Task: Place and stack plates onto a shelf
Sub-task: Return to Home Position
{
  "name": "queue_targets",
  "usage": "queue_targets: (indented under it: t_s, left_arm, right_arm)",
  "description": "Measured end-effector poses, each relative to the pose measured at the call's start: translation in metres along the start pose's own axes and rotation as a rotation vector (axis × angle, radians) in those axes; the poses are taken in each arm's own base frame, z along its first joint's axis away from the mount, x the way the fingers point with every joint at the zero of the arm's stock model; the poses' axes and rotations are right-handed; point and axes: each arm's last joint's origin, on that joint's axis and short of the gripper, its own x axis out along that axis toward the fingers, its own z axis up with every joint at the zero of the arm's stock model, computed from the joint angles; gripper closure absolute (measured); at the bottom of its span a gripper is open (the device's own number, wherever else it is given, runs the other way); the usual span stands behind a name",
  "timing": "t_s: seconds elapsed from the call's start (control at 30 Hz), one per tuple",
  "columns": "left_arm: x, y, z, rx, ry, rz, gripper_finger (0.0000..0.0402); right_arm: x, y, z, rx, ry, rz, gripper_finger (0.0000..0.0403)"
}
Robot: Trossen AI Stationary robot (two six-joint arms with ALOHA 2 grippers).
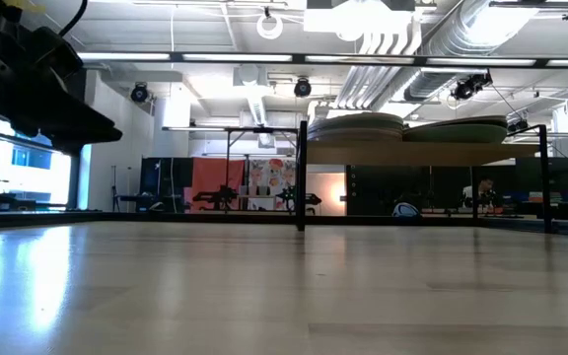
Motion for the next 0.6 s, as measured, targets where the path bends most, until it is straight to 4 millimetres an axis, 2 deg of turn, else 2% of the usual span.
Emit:
queue_targets:
  t_s: [0.27,0.47,0.6]
  left_arm:
    - [0.000,0.002,-0.006,0.099,0.059,0.013,0.0300]
    - [0.000,0.002,-0.006,0.092,0.059,0.013,0.0300]
    - [0.000,0.002,-0.006,0.089,0.059,0.013,0.0300]
  right_arm:
    - [-0.011,0.004,0.002,-0.110,-0.026,-0.008,0.0221]
    - [-0.040,0.011,0.000,-0.166,-0.046,-0.131,0.0221]
    - [-0.061,0.018,0.001,-0.248,-0.090,-0.140,0.0221]
